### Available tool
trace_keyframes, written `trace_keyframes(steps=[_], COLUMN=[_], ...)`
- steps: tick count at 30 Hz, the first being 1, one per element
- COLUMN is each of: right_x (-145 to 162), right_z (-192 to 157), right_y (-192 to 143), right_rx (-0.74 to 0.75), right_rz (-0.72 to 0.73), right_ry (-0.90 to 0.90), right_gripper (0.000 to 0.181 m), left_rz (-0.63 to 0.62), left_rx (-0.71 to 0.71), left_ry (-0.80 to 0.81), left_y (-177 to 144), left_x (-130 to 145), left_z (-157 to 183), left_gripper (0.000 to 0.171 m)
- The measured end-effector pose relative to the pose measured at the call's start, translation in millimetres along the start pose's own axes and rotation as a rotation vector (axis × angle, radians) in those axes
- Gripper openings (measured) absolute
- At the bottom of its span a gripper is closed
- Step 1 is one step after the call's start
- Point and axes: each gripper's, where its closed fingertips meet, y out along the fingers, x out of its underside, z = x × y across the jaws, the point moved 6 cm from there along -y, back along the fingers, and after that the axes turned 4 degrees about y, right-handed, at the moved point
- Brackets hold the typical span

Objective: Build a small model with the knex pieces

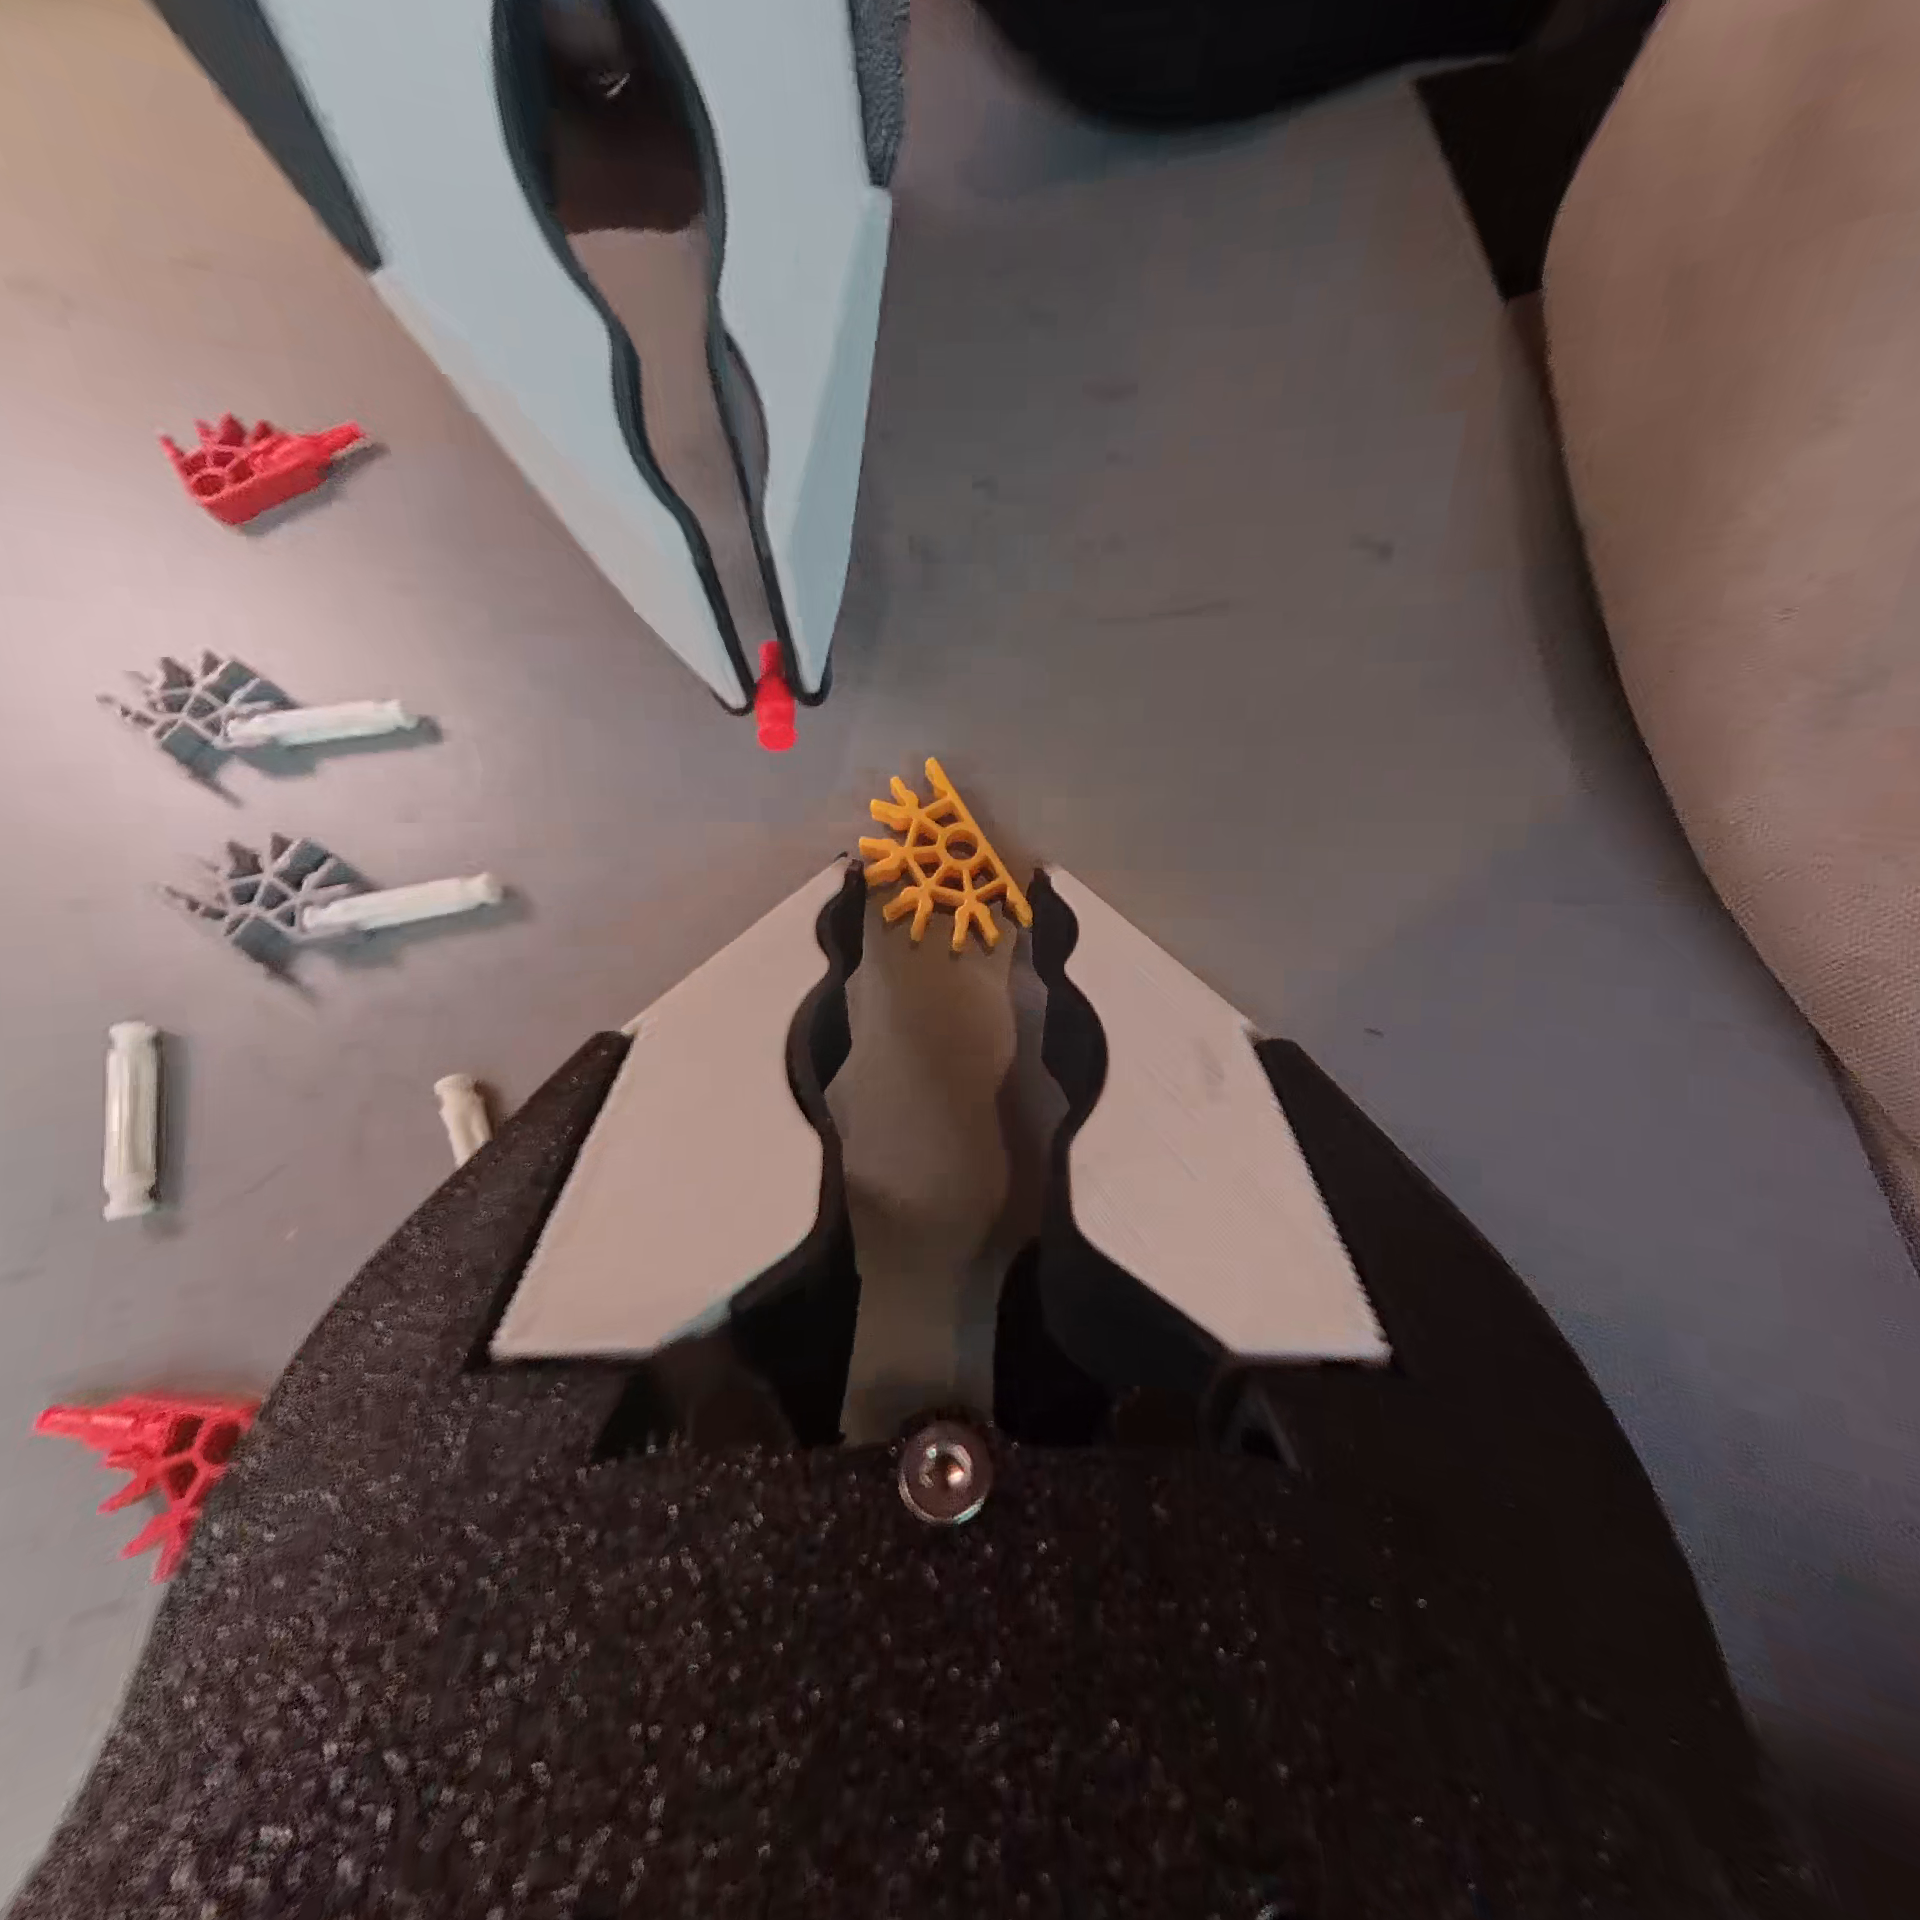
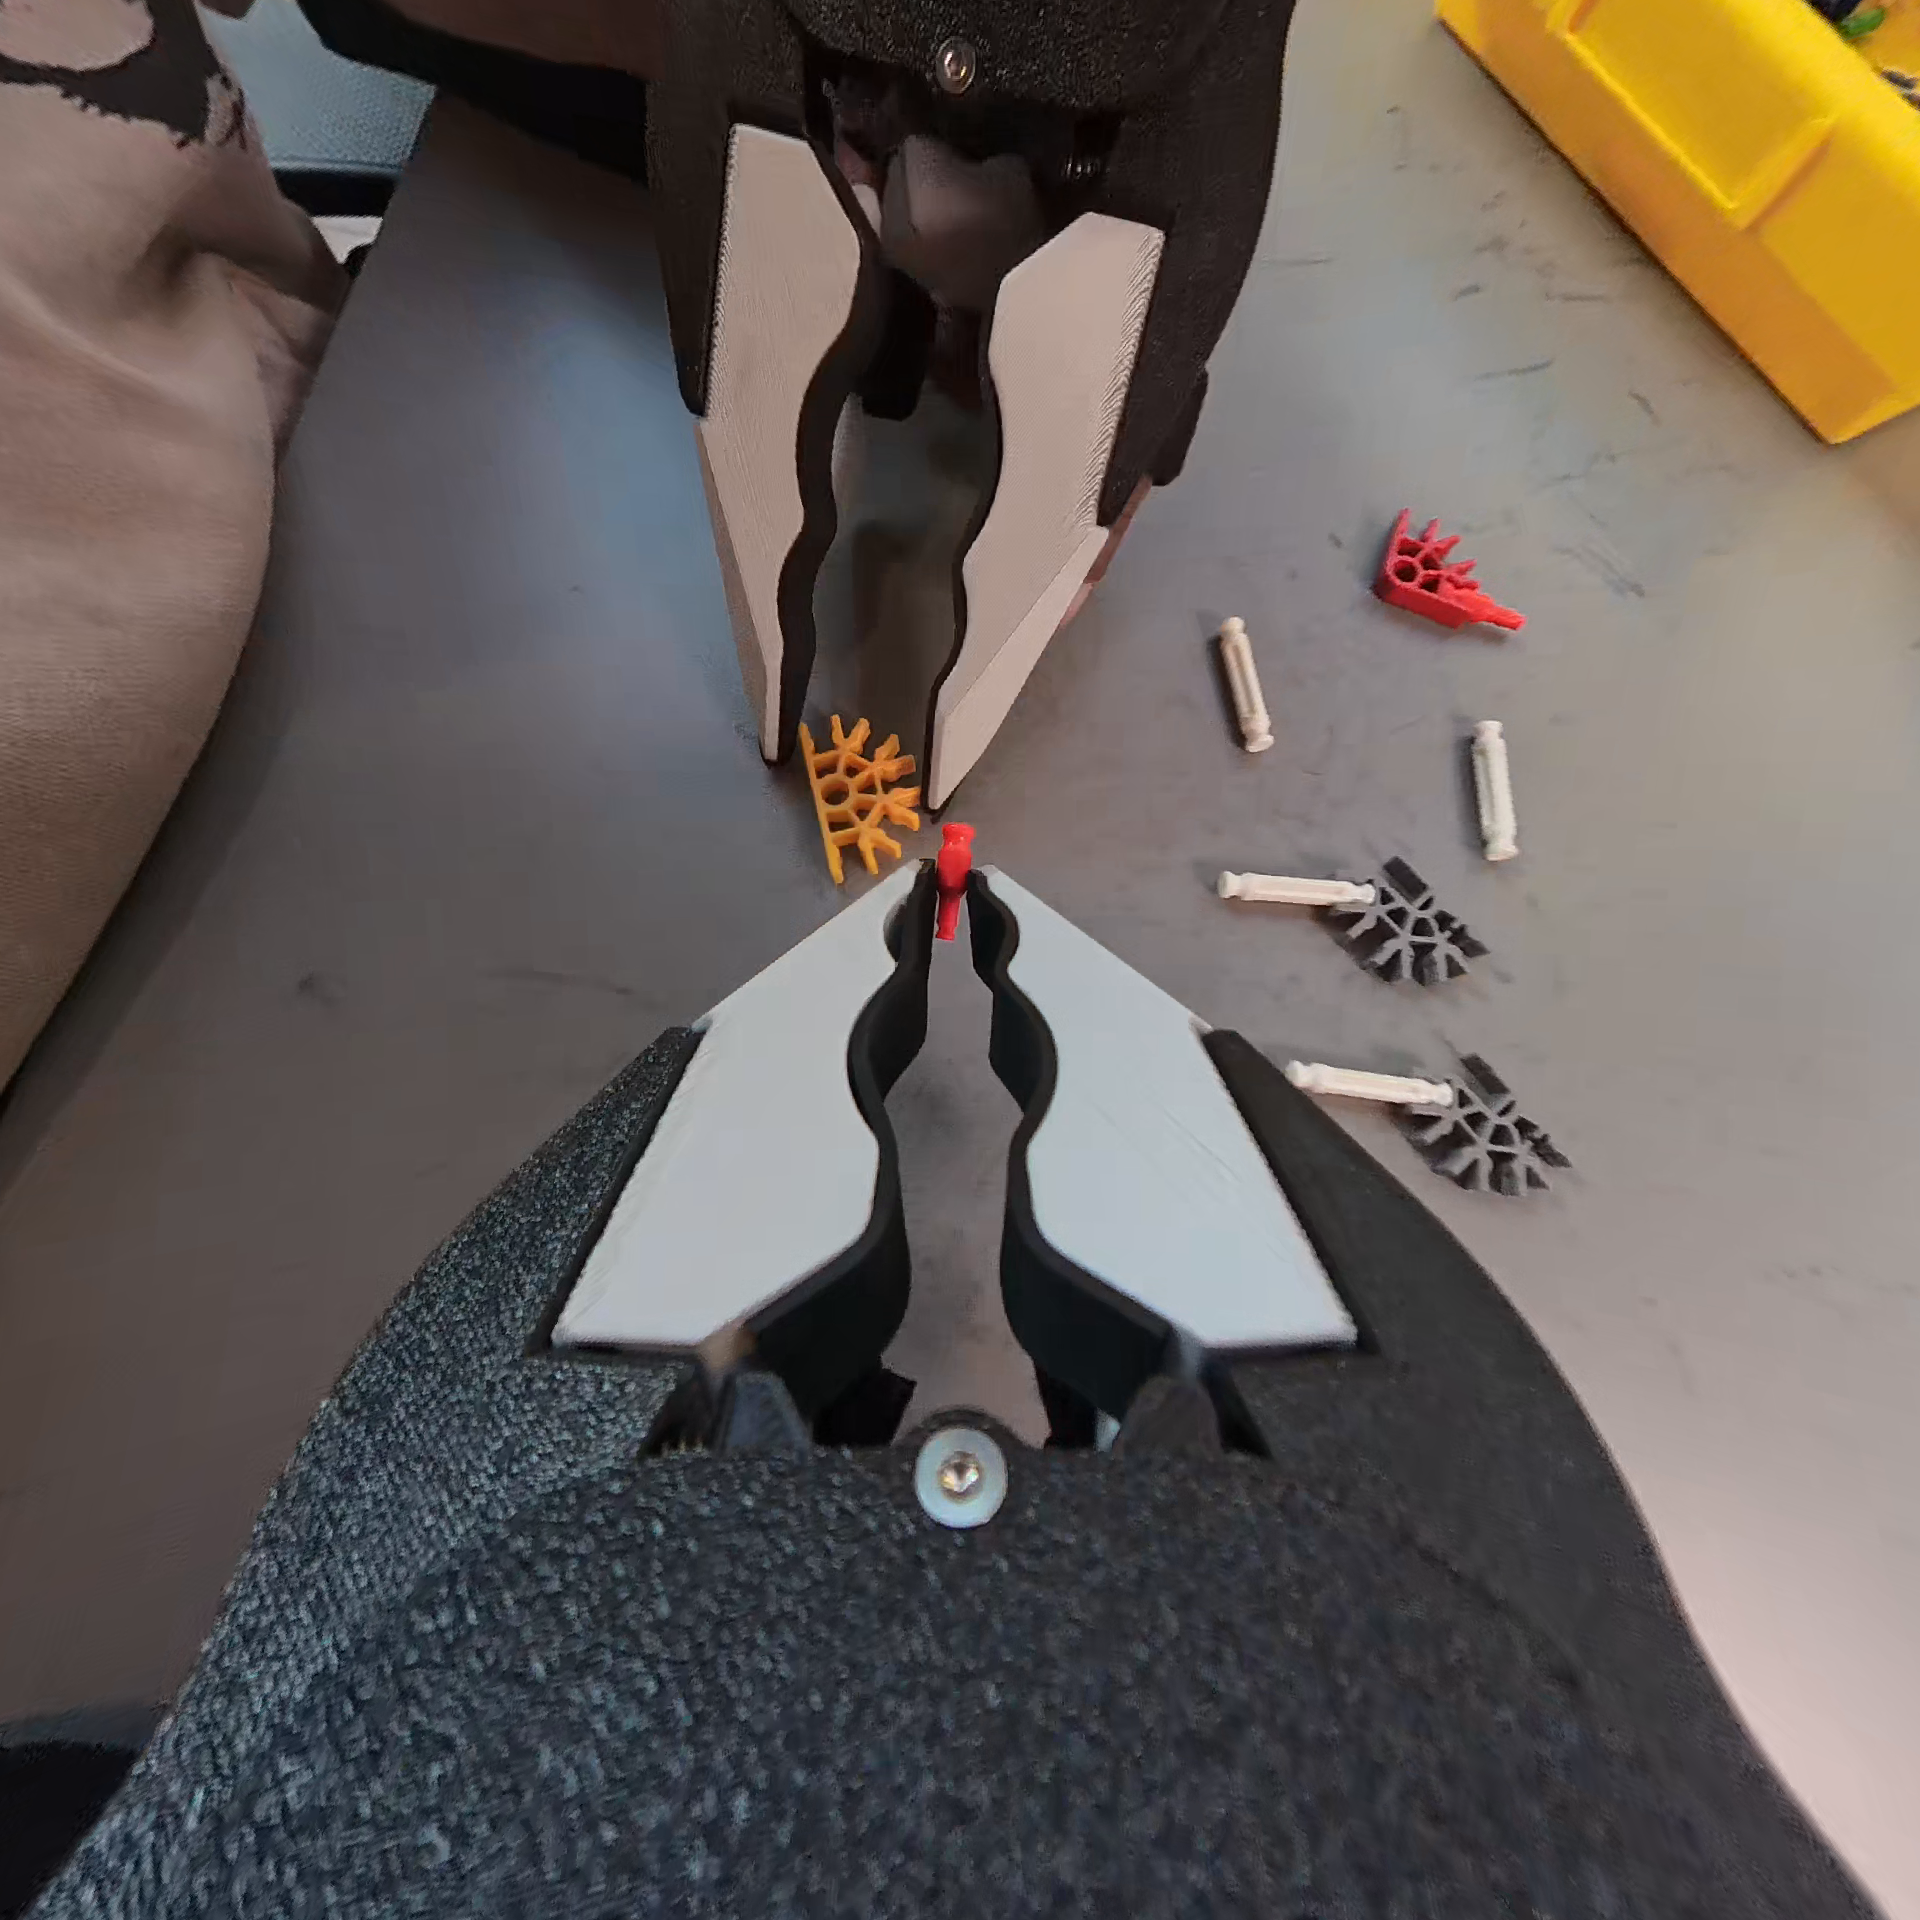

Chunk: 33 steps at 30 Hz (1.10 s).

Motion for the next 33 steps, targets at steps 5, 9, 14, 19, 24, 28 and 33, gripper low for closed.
trace_keyframes(steps=[5, 9, 14, 19, 24, 28, 33], right_x=[5, 6, 9, 9, 9, 10, 10], right_z=[-12, -15, -17, -17, -17, -17, -14], right_y=[8, 11, 14, 13, 14, 13, 13], right_rx=[-0.060, -0.081, -0.083, -0.092, -0.096, -0.097, -0.083], right_rz=[-0.053, -0.071, -0.100, -0.099, -0.092, -0.083, -0.076], right_ry=[-0.028, -0.029, -0.032, -0.023, -0.018, -0.010, -0.007], right_gripper=[0.004, 0.004, 0.004, 0.004, 0.004, 0.004, 0.004], left_rz=[-0.021, -0.036, -0.037, -0.011, -0.021, 0.002, -0.005], left_rx=[-0.052, -0.095, -0.136, -0.112, -0.108, -0.120, -0.103], left_ry=[0.000, -0.010, -0.011, -0.019, -0.002, -0.008, -0.060], left_y=[-2, -8, -14, -14, -7, -3, -1], left_x=[1, 5, 7, 5, 4, 2, 2], left_z=[-5, -10, -13, -10, -7, -7, -7], left_gripper=[0.046, 0.044, 0.035, 0.033, 0.030, 0.030, 0.028])
